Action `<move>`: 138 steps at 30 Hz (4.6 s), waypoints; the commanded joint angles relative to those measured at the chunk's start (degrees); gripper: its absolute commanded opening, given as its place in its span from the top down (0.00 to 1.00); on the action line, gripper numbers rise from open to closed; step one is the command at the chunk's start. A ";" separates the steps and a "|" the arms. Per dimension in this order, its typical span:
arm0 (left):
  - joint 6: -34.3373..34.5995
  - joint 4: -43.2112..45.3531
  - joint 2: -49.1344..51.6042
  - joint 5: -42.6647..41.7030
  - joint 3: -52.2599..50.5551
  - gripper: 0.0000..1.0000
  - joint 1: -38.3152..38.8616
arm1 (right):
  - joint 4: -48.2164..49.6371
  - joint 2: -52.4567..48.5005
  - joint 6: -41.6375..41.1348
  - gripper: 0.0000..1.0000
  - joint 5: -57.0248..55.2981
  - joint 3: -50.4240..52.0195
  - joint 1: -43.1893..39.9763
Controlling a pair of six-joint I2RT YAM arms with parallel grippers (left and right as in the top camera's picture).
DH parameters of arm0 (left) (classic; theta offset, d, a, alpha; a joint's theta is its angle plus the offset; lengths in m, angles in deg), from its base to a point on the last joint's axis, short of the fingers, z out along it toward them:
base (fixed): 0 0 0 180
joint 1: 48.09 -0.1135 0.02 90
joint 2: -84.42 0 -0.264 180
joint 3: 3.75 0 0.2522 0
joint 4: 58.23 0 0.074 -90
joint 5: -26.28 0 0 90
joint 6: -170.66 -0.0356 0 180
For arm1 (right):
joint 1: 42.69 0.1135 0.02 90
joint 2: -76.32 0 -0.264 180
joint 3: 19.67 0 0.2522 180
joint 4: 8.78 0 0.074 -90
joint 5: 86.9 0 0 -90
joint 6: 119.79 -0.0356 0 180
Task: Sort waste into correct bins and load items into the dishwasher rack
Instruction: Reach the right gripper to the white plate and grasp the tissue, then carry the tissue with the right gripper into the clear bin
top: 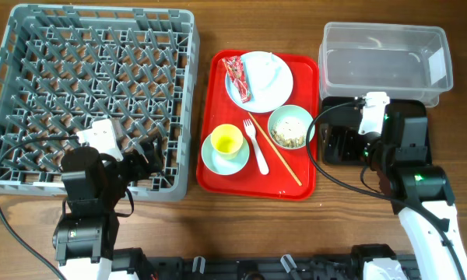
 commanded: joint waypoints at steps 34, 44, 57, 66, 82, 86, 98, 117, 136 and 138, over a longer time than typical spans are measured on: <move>0.07 -22.10 15.08 7.21 21.00 0.00 -0.15 | -23.06 -34.07 6.34 0.00 -2.56 -49.99 9.81; 0.09 -22.10 15.10 7.21 21.00 0.00 -0.15 | -12.02 -42.77 3.37 0.00 -6.54 -55.65 19.02; 0.09 -22.10 15.10 7.21 21.00 0.00 -0.15 | -8.15 -58.62 -11.13 0.07 -10.75 -55.65 21.31; 0.09 -22.38 15.10 7.21 21.00 0.00 -0.15 | -7.52 -66.62 -18.95 0.14 -11.85 -55.65 21.31; 0.07 -22.99 15.10 7.21 21.00 0.00 -0.15 | -6.21 -72.19 -25.53 0.28 -12.52 -55.43 21.14; 0.07 -22.97 15.10 7.21 21.00 0.00 -0.15 | -5.73 -72.67 -25.70 0.32 -14.05 -55.43 21.09; 0.09 -22.97 15.10 7.21 21.00 0.00 -0.15 | -5.68 -73.02 -26.69 0.62 -14.64 -55.43 21.09; 0.07 -22.93 15.10 7.23 21.00 0.00 -0.15 | -5.97 -69.92 -21.66 0.96 -14.62 -55.45 19.74; 0.07 -22.91 15.10 7.23 21.00 0.00 -0.15 | -16.13 -49.35 -22.12 0.95 -19.63 -55.43 0.50; 0.07 -22.91 15.10 7.21 21.00 0.00 -0.15 | -16.92 -49.48 -22.01 0.76 -16.28 -55.43 -1.46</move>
